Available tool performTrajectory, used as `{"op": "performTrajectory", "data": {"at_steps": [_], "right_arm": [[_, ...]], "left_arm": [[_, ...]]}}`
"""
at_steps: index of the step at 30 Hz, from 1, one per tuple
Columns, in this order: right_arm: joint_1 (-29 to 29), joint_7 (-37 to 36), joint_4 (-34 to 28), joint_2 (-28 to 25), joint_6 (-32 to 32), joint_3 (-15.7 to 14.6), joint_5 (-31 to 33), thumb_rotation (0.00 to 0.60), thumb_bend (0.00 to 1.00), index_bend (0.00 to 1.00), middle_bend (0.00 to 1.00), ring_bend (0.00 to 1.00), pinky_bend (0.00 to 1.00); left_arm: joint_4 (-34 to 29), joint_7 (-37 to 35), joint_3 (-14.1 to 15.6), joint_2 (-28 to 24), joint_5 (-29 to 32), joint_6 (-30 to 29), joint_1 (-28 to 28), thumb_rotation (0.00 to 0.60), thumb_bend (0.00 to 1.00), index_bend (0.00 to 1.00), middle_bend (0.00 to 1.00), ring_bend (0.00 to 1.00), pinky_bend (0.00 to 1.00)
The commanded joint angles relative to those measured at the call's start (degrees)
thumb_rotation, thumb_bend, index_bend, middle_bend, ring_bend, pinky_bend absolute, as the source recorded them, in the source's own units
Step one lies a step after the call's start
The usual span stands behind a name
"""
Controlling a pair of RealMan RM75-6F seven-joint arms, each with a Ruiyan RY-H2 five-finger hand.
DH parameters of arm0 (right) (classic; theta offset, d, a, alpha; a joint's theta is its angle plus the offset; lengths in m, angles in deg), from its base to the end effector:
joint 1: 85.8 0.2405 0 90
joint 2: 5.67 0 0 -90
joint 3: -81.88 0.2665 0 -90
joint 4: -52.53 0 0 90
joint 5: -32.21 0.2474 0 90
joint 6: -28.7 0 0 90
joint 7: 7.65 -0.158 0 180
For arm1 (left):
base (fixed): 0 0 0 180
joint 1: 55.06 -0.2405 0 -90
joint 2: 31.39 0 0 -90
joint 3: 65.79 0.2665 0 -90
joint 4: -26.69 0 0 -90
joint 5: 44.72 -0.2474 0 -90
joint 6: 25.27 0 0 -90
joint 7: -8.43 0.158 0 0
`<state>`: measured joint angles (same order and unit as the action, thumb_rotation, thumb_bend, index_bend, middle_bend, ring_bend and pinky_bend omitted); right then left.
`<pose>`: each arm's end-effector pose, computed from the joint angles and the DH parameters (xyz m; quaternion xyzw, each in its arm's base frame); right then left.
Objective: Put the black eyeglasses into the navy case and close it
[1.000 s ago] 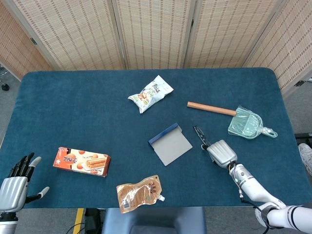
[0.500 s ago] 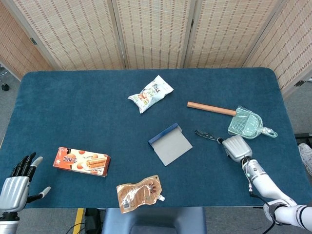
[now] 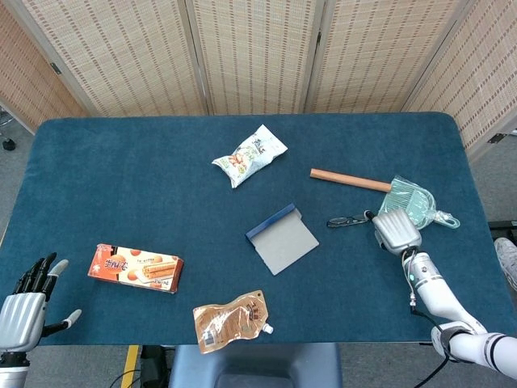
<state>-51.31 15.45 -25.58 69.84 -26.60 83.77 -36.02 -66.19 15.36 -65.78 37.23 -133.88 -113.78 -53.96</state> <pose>-0.2967 -0.3629 0.0304 0.7701 -0.2863 0.2060 0.5316 -0.3271 0.1642 0.0999 -0.6032 -0.3824 -0.3730 0.5923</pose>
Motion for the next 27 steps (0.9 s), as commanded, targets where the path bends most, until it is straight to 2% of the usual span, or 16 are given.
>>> {"op": "performTrajectory", "data": {"at_steps": [1, 4, 7, 19, 27], "right_arm": [[-0.76, -1.22, -1.54, -0.5, -2.62, 1.04, -1.64, 0.6, 0.34, 0.3, 1.0, 1.0, 1.0], [-0.83, -0.98, 0.07, 0.72, -3.68, 1.98, -1.56, 0.6, 0.28, 0.34, 1.0, 1.0, 1.0], [-0.35, 0.68, 2.65, 2.51, -3.07, 2.56, -0.52, 0.6, 0.26, 0.36, 1.0, 1.0, 1.0], [3.57, 4.61, 11.4, 10.91, 2.64, 4.79, 3.57, 0.6, 0.26, 0.39, 1.0, 1.0, 1.0], [4.84, 6.45, 15.04, 14.19, 4.41, 5.34, 5.2, 0.6, 0.26, 0.4, 1.0, 1.0, 1.0]], "left_arm": [[-0.08, 0.04, 0.07, 0.03, -0.19, 0.01, 0.06, 0.6, 0.19, 0.15, 0.06, 0.04, 0.18], [-0.13, 0.05, 0.16, 0.01, -0.3, 0.0, 0.04, 0.6, 0.19, 0.15, 0.06, 0.04, 0.18], [-0.04, 0.03, 0.18, -0.09, -0.13, -0.16, -0.13, 0.6, 0.19, 0.15, 0.06, 0.04, 0.18], [-0.07, -0.1, 0.24, -0.14, -0.1, -0.37, -0.31, 0.6, 0.19, 0.17, 0.06, 0.04, 0.18], [0.52, -0.54, 0.34, 0.07, 0.1, -0.36, -0.51, 0.6, 0.19, 0.16, 0.06, 0.04, 0.18]]}}
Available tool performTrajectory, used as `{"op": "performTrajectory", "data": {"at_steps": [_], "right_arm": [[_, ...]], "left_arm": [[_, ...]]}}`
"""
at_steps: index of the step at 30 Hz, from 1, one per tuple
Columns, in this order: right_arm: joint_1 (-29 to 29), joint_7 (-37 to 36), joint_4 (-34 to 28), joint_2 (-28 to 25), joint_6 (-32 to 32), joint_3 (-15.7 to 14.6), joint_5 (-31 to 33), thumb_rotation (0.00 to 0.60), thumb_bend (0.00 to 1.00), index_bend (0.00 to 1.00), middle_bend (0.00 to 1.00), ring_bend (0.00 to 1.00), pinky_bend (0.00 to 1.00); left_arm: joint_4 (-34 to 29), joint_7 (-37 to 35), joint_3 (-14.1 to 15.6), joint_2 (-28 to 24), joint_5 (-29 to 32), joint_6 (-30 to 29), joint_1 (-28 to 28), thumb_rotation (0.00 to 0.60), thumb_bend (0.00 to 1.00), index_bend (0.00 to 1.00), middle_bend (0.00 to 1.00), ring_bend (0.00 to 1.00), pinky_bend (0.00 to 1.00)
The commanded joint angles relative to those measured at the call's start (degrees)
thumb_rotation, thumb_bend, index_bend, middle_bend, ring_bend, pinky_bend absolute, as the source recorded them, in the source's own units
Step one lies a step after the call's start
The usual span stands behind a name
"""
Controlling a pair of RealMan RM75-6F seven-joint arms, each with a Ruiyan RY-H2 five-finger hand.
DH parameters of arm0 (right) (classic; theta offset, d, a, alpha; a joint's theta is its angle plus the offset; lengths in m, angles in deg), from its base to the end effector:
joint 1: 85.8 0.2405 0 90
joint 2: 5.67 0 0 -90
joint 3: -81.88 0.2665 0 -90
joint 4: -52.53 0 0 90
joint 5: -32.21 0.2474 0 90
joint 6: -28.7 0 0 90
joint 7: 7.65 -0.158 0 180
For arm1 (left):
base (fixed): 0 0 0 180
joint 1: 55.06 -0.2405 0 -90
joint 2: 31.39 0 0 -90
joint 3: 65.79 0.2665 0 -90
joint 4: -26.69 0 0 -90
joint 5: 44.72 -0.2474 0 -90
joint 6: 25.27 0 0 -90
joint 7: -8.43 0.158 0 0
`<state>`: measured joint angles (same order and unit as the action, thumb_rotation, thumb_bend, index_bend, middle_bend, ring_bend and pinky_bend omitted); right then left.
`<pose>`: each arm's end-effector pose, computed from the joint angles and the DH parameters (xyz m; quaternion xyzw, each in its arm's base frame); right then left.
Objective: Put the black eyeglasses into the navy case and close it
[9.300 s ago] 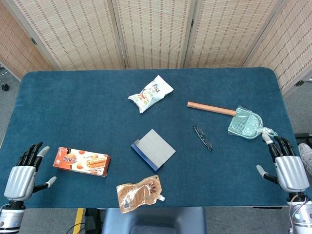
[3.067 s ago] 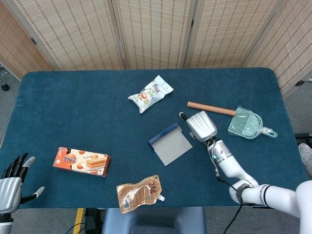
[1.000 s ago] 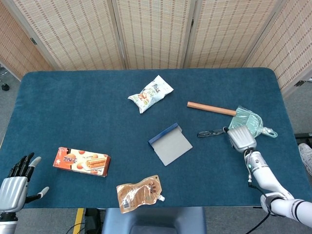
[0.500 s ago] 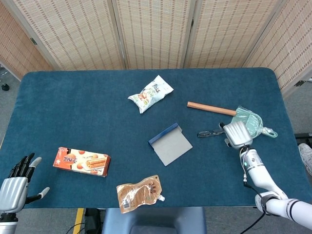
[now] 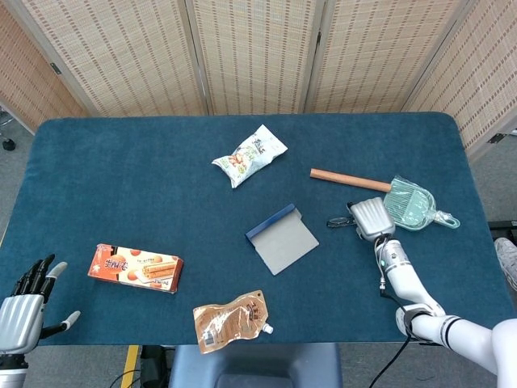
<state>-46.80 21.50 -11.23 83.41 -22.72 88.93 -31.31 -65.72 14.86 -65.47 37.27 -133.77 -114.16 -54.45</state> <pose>-0.2766 -0.4103 -0.0221 0.7625 -0.2684 0.1997 0.5538 -0.3306 0.1601 0.1006 -0.6004 -0.3855 -0.3706 0.5946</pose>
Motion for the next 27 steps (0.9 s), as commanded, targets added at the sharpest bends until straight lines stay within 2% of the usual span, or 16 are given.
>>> {"op": "performTrajectory", "data": {"at_steps": [1, 6, 27], "right_arm": [[0.45, 0.55, 0.95, 0.92, 0.69, 0.21, 0.59, 0.6, 0.26, 0.4, 1.0, 1.0, 1.0], [0.68, 1.01, 1.92, 1.87, 0.87, 0.22, 0.74, 0.6, 0.29, 0.41, 1.0, 1.0, 1.0], [1.64, 0.18, 8.02, 6.59, 1.73, 1.26, 1.03, 0.6, 0.28, 0.46, 1.0, 1.0, 1.0]], "left_arm": [[0.11, -0.11, 0.02, 0.05, -0.01, 0.01, -0.01, 0.6, 0.19, 0.16, 0.06, 0.04, 0.18], [0.48, -0.43, -0.04, 0.13, 0.15, -0.02, -0.09, 0.6, 0.19, 0.16, 0.06, 0.04, 0.18], [0.97, -0.87, -0.06, -0.04, 0.33, -0.1, -0.27, 0.6, 0.19, 0.17, 0.06, 0.04, 0.18]]}}
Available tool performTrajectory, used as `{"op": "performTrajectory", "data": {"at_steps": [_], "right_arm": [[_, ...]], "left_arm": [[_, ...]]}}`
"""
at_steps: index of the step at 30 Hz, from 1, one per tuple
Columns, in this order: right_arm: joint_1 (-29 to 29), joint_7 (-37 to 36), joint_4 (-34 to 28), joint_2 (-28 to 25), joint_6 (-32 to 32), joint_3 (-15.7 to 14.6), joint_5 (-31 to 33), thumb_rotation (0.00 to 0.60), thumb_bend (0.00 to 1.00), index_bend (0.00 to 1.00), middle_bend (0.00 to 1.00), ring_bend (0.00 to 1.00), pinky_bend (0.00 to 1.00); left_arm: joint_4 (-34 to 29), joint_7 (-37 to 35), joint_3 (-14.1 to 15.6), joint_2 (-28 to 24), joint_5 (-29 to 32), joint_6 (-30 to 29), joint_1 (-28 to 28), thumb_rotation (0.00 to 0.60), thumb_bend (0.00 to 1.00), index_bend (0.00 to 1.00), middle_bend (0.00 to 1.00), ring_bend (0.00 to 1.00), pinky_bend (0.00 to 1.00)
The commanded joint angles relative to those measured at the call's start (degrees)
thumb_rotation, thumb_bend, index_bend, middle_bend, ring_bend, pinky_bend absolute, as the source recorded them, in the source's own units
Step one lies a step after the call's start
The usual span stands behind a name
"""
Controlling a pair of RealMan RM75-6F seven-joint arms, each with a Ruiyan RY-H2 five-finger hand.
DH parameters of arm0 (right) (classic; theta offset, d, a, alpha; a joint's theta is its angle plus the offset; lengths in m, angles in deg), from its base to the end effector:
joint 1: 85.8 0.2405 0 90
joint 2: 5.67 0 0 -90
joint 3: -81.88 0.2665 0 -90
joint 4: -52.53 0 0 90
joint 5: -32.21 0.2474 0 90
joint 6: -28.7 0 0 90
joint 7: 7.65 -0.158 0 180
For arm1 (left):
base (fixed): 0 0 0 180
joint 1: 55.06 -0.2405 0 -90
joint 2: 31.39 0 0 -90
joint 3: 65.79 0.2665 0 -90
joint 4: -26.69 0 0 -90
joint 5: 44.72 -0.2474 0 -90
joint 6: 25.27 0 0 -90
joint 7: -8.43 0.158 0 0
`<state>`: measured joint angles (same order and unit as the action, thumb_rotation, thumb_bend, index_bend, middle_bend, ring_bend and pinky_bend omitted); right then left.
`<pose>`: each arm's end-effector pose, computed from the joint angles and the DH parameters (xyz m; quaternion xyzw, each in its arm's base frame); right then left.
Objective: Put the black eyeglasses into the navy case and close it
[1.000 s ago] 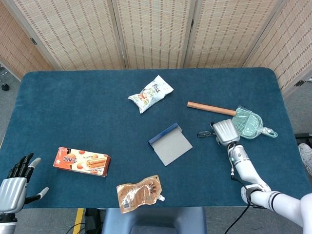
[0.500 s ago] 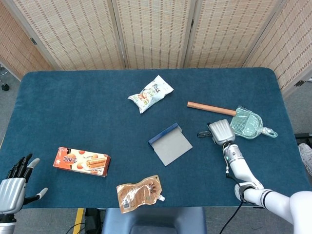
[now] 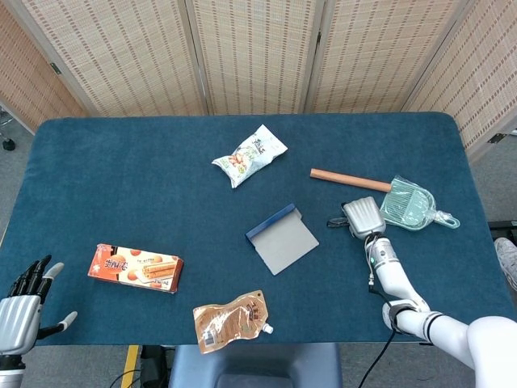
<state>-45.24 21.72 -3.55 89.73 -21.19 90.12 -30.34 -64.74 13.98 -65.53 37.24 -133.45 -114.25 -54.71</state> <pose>-0.2736 -0.4227 -0.0468 0.7582 -0.2716 0.1952 0.5596 -0.3361 0.1589 0.1029 -0.5977 -0.3866 -0.3681 0.5981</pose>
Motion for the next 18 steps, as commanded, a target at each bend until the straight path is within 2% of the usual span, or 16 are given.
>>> {"op": "performTrajectory", "data": {"at_steps": [1, 6, 18], "right_arm": [[0.1, -0.04, 0.56, 0.42, 0.32, 0.11, 0.14, 0.6, 0.28, 0.46, 1.0, 1.0, 1.0], [0.24, -0.27, 1.46, 1.1, 0.72, 0.34, 0.26, 0.6, 0.29, 0.48, 1.0, 1.0, 1.0], [0.02, -1.85, 0.72, 0.72, 0.17, 0.62, -0.88, 0.6, 0.38, 0.55, 1.0, 1.0, 1.0]], "left_arm": [[-0.02, 0.0, 0.0, -0.03, 0.04, -0.01, -0.03, 0.6, 0.19, 0.17, 0.06, 0.04, 0.18], [0.02, 0.01, 0.01, -0.08, 0.1, -0.01, -0.09, 0.6, 0.19, 0.17, 0.06, 0.04, 0.18], [0.07, -0.19, -0.08, -0.23, 0.24, -0.36, -0.35, 0.6, 0.19, 0.17, 0.06, 0.04, 0.18]]}}
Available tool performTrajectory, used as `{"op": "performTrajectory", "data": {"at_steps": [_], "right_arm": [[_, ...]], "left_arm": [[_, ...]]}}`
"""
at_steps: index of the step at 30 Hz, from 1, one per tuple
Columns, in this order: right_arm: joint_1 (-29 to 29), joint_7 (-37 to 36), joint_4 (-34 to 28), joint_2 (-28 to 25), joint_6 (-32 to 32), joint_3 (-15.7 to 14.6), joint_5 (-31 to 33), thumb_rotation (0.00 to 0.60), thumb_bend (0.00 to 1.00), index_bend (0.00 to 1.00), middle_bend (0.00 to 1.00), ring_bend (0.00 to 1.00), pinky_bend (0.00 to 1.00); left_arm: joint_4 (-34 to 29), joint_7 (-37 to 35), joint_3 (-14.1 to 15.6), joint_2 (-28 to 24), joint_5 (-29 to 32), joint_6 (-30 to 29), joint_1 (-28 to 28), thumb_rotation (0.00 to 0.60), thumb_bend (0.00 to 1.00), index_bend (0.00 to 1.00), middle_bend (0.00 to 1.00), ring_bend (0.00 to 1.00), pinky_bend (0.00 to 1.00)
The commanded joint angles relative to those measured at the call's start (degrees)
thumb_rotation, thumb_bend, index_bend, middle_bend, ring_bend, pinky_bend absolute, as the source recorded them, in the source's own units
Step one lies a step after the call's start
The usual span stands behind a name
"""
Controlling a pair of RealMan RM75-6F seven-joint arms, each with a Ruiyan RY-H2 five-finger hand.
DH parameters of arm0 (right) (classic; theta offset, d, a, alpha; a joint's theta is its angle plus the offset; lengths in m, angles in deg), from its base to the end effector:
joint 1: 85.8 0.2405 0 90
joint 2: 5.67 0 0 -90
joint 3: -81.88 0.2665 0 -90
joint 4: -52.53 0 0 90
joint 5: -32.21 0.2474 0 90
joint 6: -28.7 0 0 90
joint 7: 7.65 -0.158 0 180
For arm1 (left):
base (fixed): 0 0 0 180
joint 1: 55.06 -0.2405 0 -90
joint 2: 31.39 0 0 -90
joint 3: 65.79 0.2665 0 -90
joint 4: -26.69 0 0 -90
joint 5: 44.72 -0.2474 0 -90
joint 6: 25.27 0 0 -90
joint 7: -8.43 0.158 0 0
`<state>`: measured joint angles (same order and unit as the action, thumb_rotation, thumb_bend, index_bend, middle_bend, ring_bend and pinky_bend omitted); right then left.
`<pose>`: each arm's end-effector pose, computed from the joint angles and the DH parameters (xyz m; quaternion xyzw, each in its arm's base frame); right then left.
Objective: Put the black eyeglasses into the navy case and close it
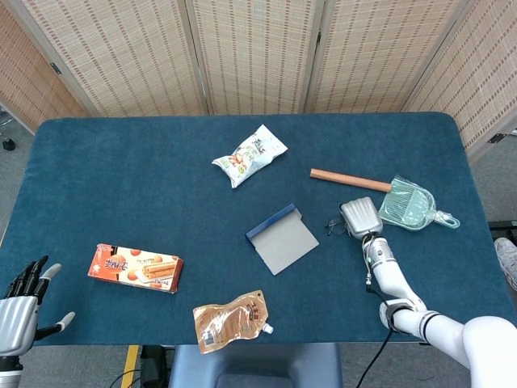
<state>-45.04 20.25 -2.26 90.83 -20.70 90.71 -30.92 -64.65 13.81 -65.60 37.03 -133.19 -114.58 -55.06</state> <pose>-0.2711 -0.4249 -0.0515 0.7558 -0.2794 0.2032 0.5562 -0.3382 0.1571 0.1056 -0.5941 -0.3868 -0.3666 0.6025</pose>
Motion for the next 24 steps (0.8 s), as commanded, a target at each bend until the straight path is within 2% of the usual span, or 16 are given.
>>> {"op": "performTrajectory", "data": {"at_steps": [1, 10, 17, 24], "right_arm": [[-0.33, -0.66, -1.16, -0.78, -0.62, 0.0, -0.61, 0.6, 0.38, 0.55, 1.0, 1.0, 1.0], [-1.78, -1.86, -8.09, -5.56, -4.29, -0.34, -3.56, 0.6, 0.43, 0.56, 1.0, 1.0, 1.0], [-2.75, -3.72, -16.22, -9.3, -7.64, -0.79, -7.31, 0.6, 0.47, 0.57, 1.0, 1.0, 1.0], [-1.49, -2.01, -22.14, -8.91, -7.87, -1.34, -9.98, 0.6, 0.46, 0.57, 1.0, 1.0, 1.0]], "left_arm": [[-0.01, -0.03, -0.03, -0.04, -0.06, -0.08, -0.01, 0.6, 0.19, 0.17, 0.06, 0.04, 0.18], [-0.29, 0.27, -0.1, -0.08, -0.28, 0.02, 0.16, 0.6, 0.19, 0.17, 0.06, 0.04, 0.18], [-0.76, 0.7, -0.11, -0.29, -0.43, -0.11, 0.14, 0.6, 0.19, 0.17, 0.06, 0.04, 0.18], [-1.38, 1.16, -0.11, -0.45, -0.87, -0.42, 0.15, 0.6, 0.19, 0.17, 0.06, 0.04, 0.18]]}}
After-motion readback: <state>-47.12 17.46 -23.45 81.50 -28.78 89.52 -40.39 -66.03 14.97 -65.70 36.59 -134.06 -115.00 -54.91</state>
